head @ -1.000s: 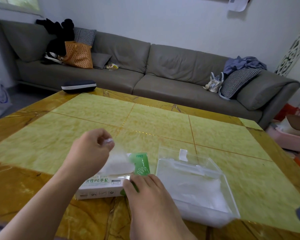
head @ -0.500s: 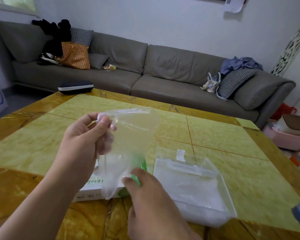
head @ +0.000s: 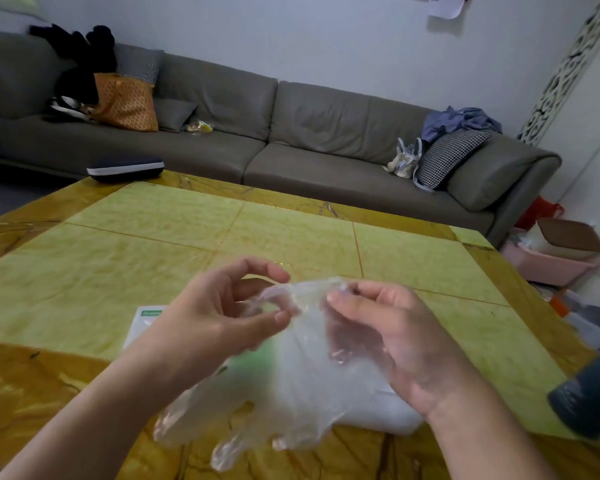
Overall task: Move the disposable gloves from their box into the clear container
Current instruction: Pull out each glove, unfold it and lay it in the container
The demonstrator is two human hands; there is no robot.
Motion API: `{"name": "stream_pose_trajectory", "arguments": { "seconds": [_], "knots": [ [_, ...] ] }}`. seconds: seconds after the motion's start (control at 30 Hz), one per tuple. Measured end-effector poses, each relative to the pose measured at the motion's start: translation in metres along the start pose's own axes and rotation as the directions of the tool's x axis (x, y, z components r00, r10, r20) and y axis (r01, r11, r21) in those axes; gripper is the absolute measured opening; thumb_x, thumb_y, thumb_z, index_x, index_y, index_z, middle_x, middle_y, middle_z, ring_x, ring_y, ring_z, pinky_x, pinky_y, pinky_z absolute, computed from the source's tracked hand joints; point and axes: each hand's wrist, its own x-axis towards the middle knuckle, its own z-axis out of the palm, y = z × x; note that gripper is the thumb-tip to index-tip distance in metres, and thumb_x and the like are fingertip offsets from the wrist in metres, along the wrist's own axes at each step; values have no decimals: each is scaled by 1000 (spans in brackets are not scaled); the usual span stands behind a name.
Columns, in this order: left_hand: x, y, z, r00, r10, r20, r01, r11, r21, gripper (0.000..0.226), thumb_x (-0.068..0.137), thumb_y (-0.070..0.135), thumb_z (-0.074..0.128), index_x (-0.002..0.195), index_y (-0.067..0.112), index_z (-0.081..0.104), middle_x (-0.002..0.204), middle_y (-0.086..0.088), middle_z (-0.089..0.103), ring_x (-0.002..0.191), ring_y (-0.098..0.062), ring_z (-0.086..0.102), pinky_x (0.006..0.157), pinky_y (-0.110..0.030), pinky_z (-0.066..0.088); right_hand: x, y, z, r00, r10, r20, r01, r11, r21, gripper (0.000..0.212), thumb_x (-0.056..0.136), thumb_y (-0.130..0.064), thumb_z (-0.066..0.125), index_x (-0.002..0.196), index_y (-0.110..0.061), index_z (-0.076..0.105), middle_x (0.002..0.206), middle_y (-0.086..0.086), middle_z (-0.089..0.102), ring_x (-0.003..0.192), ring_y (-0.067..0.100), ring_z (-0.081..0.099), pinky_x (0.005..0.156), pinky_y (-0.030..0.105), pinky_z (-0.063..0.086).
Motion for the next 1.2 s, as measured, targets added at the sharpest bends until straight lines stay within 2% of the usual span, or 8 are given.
{"name": "stream_pose_trajectory", "arguments": {
  "seconds": [0.23, 0.37, 0.57, 0.7, 0.87, 1.03, 1.13, 1.2],
  "knots": [
    [7, 3, -16, 994, -78, -74, 31, 868, -495, 55, 84, -8, 64, 132, 19, 69, 113, -9, 70, 68, -9, 60, 50, -19, 50, 7, 8, -28, 993, -98, -63, 91, 991, -102, 21, 99, 3, 62, 107, -7, 78, 69, 16, 58, 47, 22, 46, 41, 29, 40],
    [10, -5, -14, 996, -87, -19, 73, 922, -380, 63, 78, -2, 83, 134, 21, 67, 126, -11, 70, 83, -17, 68, 62, -25, 58, 8, 12, -33, 986, -109, -122, 86, 980, -177, 18, 101, 1, 62, 104, -6, 78, 70, 15, 61, 47, 24, 49, 41, 31, 41],
    [11, -4, 2, 967, -210, -142, 175, 959, -224, 47, 87, 28, 67, 132, 18, 65, 121, -3, 76, 91, -16, 75, 84, -39, 56, 6, 15, -38, 975, -156, -159, 121, 971, -207, 11, 100, -2, 65, 98, -2, 76, 71, 15, 63, 47, 22, 51, 39, 31, 39],
    [14, -9, 5, 922, -350, -166, 318, 928, -192, 57, 78, 42, 77, 123, 8, 68, 108, -7, 78, 82, -23, 72, 67, -34, 58, 4, 13, -42, 961, -220, -170, 191, 966, -174, 19, 101, -2, 63, 96, -10, 79, 73, 14, 63, 48, 20, 48, 37, 28, 38],
    [12, -11, -9, 931, -359, 70, 366, 920, -144, 58, 75, 41, 88, 112, -1, 73, 96, -15, 70, 76, -21, 65, 67, -27, 56, 6, 15, -49, 935, -214, -282, 179, 973, -147, 20, 101, -10, 67, 93, -21, 81, 78, 7, 69, 63, 30, 52, 46, 25, 38],
    [17, -12, 4, 909, -350, -225, 252, 894, -371, 23, 88, 12, 75, 106, -1, 71, 90, -12, 67, 66, -16, 67, 50, -19, 54, 9, 19, -57, 904, -216, -368, 102, 946, -306, 18, 102, -14, 68, 91, -22, 79, 71, 2, 68, 53, 23, 46, 44, 23, 32],
    [20, -17, 11, 856, -203, -476, 188, 979, -80, 11, 90, 18, 75, 100, 14, 71, 97, -4, 75, 79, -16, 70, 65, -28, 56, 12, 27, -63, 886, -186, -425, -16, 903, -429, 14, 102, -17, 67, 91, -19, 76, 59, -2, 64, 45, 17, 45, 40, 25, 34],
    [15, -14, 21, 833, 195, -517, 57, 900, 432, 15, 92, 21, 72, 106, 24, 66, 100, 6, 69, 91, -8, 66, 75, -27, 52, 13, 32, -63, 888, -165, -430, -77, 867, -493, 15, 101, -17, 65, 89, -15, 74, 57, -4, 63, 39, 11, 44, 38, 21, 34]
  ]
}}
